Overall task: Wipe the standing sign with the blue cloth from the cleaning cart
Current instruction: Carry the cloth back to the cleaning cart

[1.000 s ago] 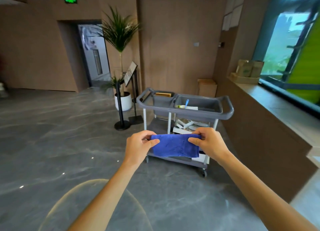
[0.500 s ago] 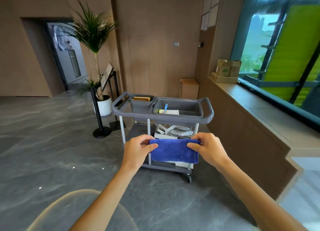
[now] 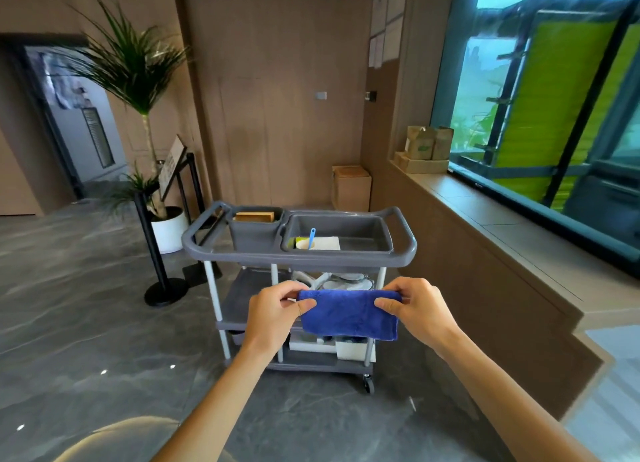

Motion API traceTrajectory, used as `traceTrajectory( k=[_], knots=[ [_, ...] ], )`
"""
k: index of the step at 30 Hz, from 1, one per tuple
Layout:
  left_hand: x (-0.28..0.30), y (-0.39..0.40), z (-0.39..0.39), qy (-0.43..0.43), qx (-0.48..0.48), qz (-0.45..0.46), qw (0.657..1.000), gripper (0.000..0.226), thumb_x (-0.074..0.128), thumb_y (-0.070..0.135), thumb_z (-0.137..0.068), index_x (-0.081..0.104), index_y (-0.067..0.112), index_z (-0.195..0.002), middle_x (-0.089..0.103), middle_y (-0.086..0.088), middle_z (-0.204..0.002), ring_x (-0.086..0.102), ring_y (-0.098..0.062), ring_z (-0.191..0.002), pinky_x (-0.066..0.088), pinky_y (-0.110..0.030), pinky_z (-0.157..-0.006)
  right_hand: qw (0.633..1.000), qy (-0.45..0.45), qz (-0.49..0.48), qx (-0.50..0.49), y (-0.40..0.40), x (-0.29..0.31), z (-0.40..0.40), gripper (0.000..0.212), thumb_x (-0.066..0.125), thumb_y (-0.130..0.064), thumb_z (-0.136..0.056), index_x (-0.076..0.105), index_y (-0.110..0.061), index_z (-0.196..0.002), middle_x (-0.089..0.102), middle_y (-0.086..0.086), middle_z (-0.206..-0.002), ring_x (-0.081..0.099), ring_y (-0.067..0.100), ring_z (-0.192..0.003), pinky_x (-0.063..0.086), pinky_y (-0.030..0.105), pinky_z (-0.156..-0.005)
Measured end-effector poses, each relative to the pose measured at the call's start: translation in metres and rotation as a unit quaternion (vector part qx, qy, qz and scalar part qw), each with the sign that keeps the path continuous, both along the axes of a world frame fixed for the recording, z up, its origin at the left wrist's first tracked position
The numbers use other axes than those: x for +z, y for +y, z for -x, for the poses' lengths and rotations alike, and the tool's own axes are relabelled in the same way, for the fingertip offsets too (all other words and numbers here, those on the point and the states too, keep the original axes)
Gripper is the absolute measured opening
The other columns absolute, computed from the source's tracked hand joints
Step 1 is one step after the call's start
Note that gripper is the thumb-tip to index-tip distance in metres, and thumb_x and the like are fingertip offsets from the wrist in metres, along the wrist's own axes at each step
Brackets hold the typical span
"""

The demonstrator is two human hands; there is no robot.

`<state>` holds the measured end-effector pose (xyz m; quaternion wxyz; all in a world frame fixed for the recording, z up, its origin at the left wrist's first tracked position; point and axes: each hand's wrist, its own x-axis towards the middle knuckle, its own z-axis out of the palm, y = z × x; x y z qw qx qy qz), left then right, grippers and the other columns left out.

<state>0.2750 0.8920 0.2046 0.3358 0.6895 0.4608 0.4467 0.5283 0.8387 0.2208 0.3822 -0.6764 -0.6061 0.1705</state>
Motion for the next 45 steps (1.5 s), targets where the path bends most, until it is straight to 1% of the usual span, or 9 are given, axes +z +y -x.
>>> traceTrajectory(
  k=[4, 9, 14, 20, 24, 31, 35, 41, 45],
  knots=[
    [0.001, 0.050, -0.002, 0.004, -0.020, -0.012, 1.000, 0.025, 0.078, 0.007, -0.082, 0.075, 0.032, -0.083, 0.076, 0.016, -0.080, 0.071, -0.002, -0.077, 0.054, -0.012, -0.069, 1.000, 0.000, -0.004, -0.021, 0.040, -0.001, -0.001, 0.005, 0.075, -0.023, -0.090, 0.074, -0.021, -0.086, 0.073, -0.008, -0.078, 0.070, 0.009, -0.072, 0.052, 0.015, -0.055],
    [-0.004, 0.102, -0.008, -0.003, -0.042, -0.007, 0.999, 0.016, 0.077, 0.007, -0.083, 0.078, 0.020, -0.092, 0.078, 0.008, -0.083, 0.072, -0.005, -0.080, 0.057, -0.017, -0.070, 0.999, 0.005, -0.002, -0.046, 0.079, -0.006, -0.004, 0.004, 0.075, -0.025, -0.090, 0.075, -0.021, -0.089, 0.074, -0.008, -0.079, 0.071, 0.009, -0.072, 0.056, 0.016, -0.056],
    [-0.007, 0.142, -0.018, -0.011, -0.061, -0.006, 0.998, 0.017, 0.077, 0.005, -0.083, 0.078, 0.020, -0.090, 0.077, 0.010, -0.079, 0.071, -0.001, -0.079, 0.052, -0.009, -0.065, 0.998, 0.006, 0.006, -0.060, 0.116, -0.009, -0.012, 0.003, 0.074, -0.025, -0.090, 0.074, -0.022, -0.088, 0.074, -0.009, -0.080, 0.071, 0.007, -0.071, 0.052, 0.011, -0.052],
    [-0.013, 0.193, -0.039, 0.000, -0.074, -0.007, 0.997, 0.029, 0.077, 0.009, -0.084, 0.073, 0.037, -0.081, 0.075, 0.018, -0.082, 0.071, -0.004, -0.080, 0.058, -0.018, -0.069, 0.997, 0.018, 0.012, -0.069, 0.162, -0.016, -0.032, 0.003, 0.075, -0.024, -0.090, 0.075, -0.021, -0.088, 0.075, -0.007, -0.080, 0.072, 0.009, -0.071, 0.054, 0.014, -0.054],
    [-0.019, 0.230, -0.064, -0.007, -0.074, 0.001, 0.997, 0.021, 0.076, 0.008, -0.084, 0.076, 0.029, -0.086, 0.077, 0.013, -0.081, 0.072, -0.009, -0.081, 0.059, -0.021, -0.071, 0.997, 0.017, 0.010, -0.069, 0.197, -0.019, -0.055, 0.005, 0.075, -0.023, -0.090, 0.074, -0.023, -0.085, 0.074, -0.008, -0.078, 0.071, 0.007, -0.068, 0.053, 0.012, -0.052],
    [-0.015, 0.297, -0.124, -0.020, -0.064, -0.005, 0.998, 0.031, 0.076, 0.005, -0.084, 0.072, 0.036, -0.081, 0.076, 0.014, -0.077, 0.071, -0.005, -0.076, 0.055, -0.016, -0.066, 0.999, 0.012, 0.004, -0.053, 0.270, -0.015, -0.117, 0.005, 0.076, -0.020, -0.089, 0.074, -0.022, -0.084, 0.074, -0.008, -0.076, 0.069, 0.001, -0.070, 0.053, 0.012, -0.053],
    [-0.013, 0.336, -0.166, -0.025, -0.051, -0.004, 0.998, 0.035, 0.076, 0.003, -0.083, 0.070, 0.038, -0.079, 0.075, 0.014, -0.077, 0.070, -0.007, -0.077, 0.055, -0.016, -0.067, 0.999, -0.004, 0.005, -0.049, 0.314, -0.011, -0.160, 0.006, 0.077, -0.022, -0.087, 0.074, -0.024, -0.082, 0.074, -0.007, -0.075, 0.071, 0.011, -0.071, 0.061, 0.025, -0.062],
    [-0.022, 0.387, -0.214, -0.033, -0.046, 0.008, 0.998, 0.032, 0.076, 0.001, -0.082, 0.072, 0.033, -0.081, 0.075, 0.015, -0.083, 0.070, -0.008, -0.079, 0.055, -0.016, -0.069, 0.999, -0.017, 0.011, -0.034, 0.368, -0.017, -0.209, 0.017, 0.076, -0.024, -0.088, 0.069, -0.033, -0.075, 0.072, -0.011, -0.073, 0.069, 0.004, -0.068, 0.052, 0.012, -0.054],
    [-0.029, 0.415, -0.235, -0.025, -0.039, 0.028, 0.999, 0.031, 0.075, 0.001, -0.083, 0.072, 0.032, -0.081, 0.074, 0.017, -0.086, 0.069, -0.007, -0.080, 0.056, -0.019, -0.070, 0.999, -0.012, 0.027, -0.038, 0.397, -0.026, -0.229, 0.012, 0.077, -0.023, -0.087, 0.072, -0.029, -0.078, 0.073, -0.008, -0.072, 0.069, 0.010, -0.070, 0.055, 0.019, -0.059]
  ],
)
